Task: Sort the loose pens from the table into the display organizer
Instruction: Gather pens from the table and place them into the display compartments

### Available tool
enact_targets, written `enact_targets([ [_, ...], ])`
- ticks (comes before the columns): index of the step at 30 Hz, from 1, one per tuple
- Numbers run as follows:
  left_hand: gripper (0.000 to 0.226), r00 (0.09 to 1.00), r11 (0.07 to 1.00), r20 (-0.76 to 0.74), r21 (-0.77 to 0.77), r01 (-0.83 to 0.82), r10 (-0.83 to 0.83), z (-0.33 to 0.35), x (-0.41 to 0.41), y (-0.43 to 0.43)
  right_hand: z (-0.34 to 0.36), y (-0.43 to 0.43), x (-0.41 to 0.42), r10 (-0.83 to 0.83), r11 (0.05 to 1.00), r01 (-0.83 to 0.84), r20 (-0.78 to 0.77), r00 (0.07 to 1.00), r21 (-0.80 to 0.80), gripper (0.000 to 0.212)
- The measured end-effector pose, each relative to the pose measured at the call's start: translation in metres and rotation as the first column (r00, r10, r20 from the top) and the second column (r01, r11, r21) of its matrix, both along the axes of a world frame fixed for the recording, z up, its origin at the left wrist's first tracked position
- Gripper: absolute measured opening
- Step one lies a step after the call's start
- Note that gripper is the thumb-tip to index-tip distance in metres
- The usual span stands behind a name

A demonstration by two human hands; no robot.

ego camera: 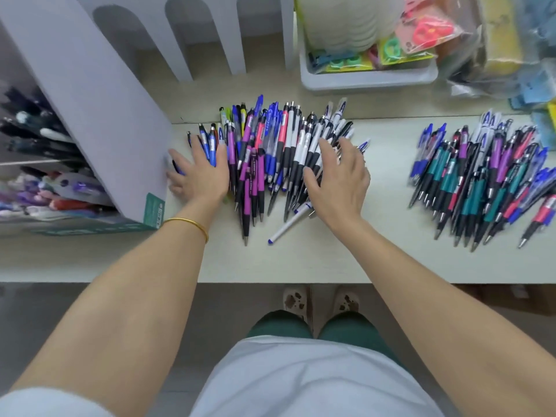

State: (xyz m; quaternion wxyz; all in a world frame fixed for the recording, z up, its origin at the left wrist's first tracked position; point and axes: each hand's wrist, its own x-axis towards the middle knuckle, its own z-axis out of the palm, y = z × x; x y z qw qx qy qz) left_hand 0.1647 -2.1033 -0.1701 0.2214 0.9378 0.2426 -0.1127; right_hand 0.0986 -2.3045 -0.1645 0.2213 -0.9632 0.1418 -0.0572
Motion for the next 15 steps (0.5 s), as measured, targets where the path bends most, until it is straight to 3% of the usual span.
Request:
enact_targets([
  [4, 0.072, 0.999, 1.000, -0.023, -0.015, 0.022, -0.022, -0.003, 0.007, -0.006, -0.001, 0.006, 0.008, 0.037, 0.999, -0.039, -0.107, 0.994, -0.017, 0.060],
  [10, 0.078, 0.977, 0.980, 0.136, -0.088, 0.176, -0.163, -0.002, 0.001, -0.021, -0.002, 0.015, 0.025, 0.090, 0.994, -0.102, -0.210, 0.974, -0.047, 0.076],
  [15, 0.086, 0.961, 0.966, 0.118, -0.026, 0.256, -0.252, -0.003, -0.001, -0.032, -0.010, 0.021, 0.028, 0.102, 0.989, -0.125, -0.243, 0.965, -0.081, 0.081],
])
